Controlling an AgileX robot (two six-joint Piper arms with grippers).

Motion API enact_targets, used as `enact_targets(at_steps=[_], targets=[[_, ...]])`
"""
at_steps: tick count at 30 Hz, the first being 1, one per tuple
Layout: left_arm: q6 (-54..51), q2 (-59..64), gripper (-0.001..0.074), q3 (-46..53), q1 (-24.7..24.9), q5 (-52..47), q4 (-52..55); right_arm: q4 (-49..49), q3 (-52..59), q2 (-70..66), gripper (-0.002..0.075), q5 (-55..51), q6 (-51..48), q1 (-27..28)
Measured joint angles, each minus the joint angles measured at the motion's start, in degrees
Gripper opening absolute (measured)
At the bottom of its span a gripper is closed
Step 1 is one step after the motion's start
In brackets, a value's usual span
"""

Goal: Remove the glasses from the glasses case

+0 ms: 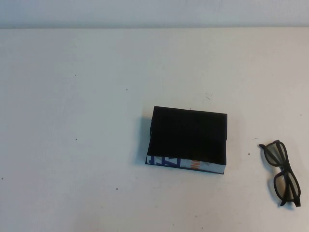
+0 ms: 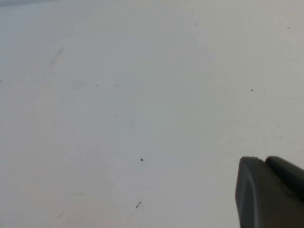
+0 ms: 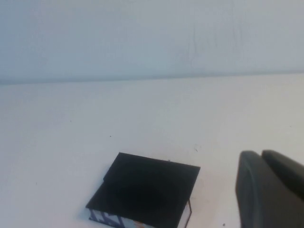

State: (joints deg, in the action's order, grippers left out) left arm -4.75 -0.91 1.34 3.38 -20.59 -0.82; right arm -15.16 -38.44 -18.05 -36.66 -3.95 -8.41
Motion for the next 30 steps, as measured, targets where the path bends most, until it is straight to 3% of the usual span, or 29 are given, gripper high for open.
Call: enact_targets(at_steps=[9,18,24,30], targets=[[0.0,0.0,-0.0005,0.0,0.0,0.0,0.0,-5.0,3.9,0.7,-0.0016,-3.8,0.1,0.0],[0.0,0.0,-0.0004,0.0,0.0,0.0,0.0,6.6,9.6,0.7,-0.0016,-3.3,0.1,-0.2],[0.0,0.0,-0.0004,0.0,0.0,0.0,0.0,8.4,16.4,2.4,-0.0016,13.6,0.1,-0.2],[0.0,0.0,-0.0005,0.0,0.0,0.0,0.0,12.2,30.6,10.0,-0.0016,29.6,0.3,0.4]])
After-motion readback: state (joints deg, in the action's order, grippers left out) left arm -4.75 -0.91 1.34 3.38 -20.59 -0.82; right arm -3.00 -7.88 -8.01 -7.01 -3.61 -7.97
